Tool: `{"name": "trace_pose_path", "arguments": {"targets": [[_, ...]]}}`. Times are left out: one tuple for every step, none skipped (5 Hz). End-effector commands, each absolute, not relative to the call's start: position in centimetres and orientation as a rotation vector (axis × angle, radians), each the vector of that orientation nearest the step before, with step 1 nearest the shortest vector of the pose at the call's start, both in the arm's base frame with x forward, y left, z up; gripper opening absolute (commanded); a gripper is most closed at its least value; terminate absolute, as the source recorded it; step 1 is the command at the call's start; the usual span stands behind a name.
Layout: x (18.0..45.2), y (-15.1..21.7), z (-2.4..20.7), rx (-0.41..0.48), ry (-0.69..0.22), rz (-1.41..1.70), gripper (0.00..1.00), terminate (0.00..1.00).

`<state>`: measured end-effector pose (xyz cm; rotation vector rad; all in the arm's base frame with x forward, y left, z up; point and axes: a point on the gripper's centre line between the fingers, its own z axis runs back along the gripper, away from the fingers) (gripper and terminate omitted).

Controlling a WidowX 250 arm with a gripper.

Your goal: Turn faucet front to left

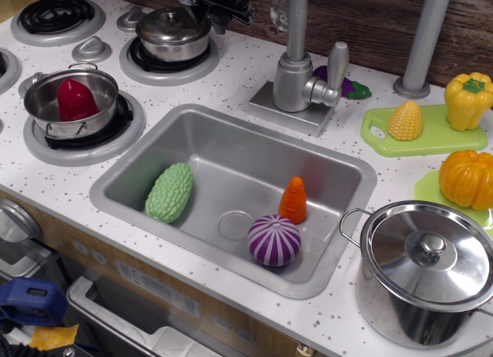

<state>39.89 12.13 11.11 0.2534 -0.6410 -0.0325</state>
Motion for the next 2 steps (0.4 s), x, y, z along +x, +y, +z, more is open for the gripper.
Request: {"name": "trace_pose_path", "arguments": {"targets": [[41.59,13.11,12.16,0.268,-0.675,-0.069,0.0,0.0],[41.94,12.96,12.38,0.274,-0.666,-0.078,0.0,1.0]]}}
